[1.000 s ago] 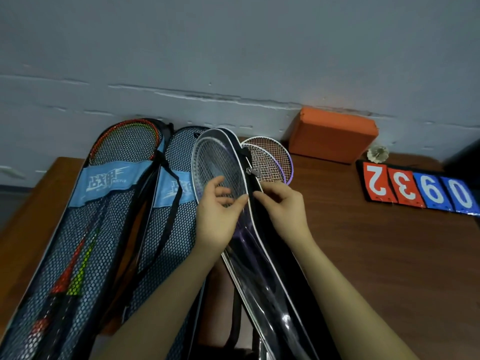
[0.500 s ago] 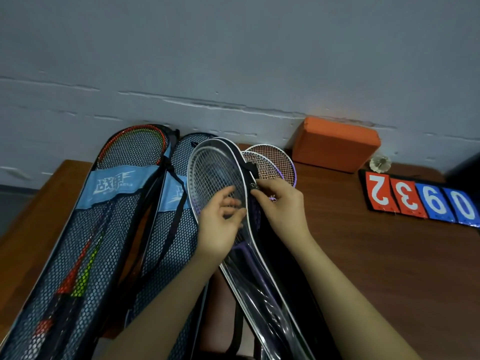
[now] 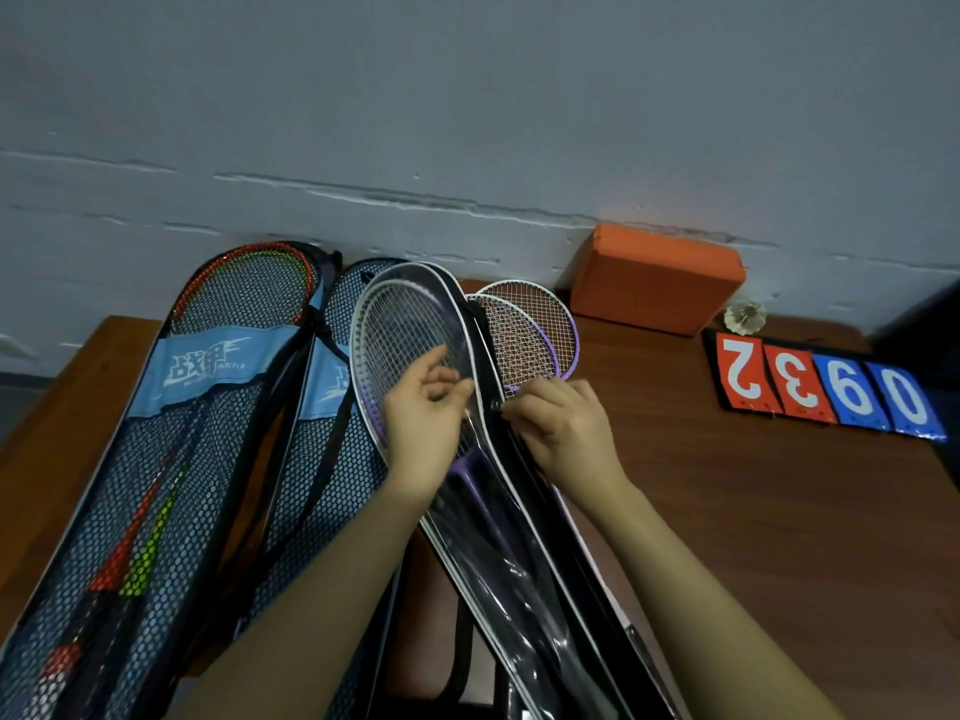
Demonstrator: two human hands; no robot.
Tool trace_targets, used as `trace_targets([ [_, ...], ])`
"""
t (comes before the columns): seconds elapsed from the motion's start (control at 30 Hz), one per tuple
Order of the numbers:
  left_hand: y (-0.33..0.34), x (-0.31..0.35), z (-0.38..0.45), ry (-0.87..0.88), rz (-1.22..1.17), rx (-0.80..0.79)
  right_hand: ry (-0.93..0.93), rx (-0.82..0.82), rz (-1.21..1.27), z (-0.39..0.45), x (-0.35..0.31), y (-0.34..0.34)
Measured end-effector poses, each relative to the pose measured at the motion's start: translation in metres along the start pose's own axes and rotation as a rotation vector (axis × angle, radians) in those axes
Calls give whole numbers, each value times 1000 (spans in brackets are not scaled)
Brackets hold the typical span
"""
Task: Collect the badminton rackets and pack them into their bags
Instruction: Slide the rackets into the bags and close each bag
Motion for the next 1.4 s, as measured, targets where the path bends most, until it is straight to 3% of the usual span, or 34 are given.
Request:
trace_targets([
  [0.23,14,-5,24,65,157,-8,328,-166,208,-54,36,0],
  [0.37,28,11,-6,451,493,-172,385,-107,200,-58,42,-6],
  [0.43,38,9,-38,715,687,-353,394,-89,188,-57,44,-8],
  [0.5,41,-3,-61,851,782,-489,389,-88,184,-59,44,-6],
  [0.63,42,-21,-57,748,846,-583,469,-52,198,-65,53,-5],
  [0.73,49,-34,-49,789,911,-658,504,7,286,-63,56,-4],
  [0.83,55,-41,-38,817,784,-634,500,16,266,-60,56,4],
  [0.93,57,-51,-25,722,605,-597,538,-38,185,-65,63,17],
  [1.1,71,-66,-18,622,552,-619,468,-94,7,-67,70,19],
  [1.23,83,-76,-24,733,662,-735,437,-126,-89,-73,81,18],
  [1.4,82,-66,-25,914,591,-722,631,-68,116,-82,95,19],
])
Point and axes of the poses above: each hand's wrist, its own z-axis towards the middle knuckle, its own y-axis out of the palm, x = y × z, the point moved 10 cm from there along z, towards the middle knuckle, and after that the axes turned 15 degrees about x, right-handed, at the moved point
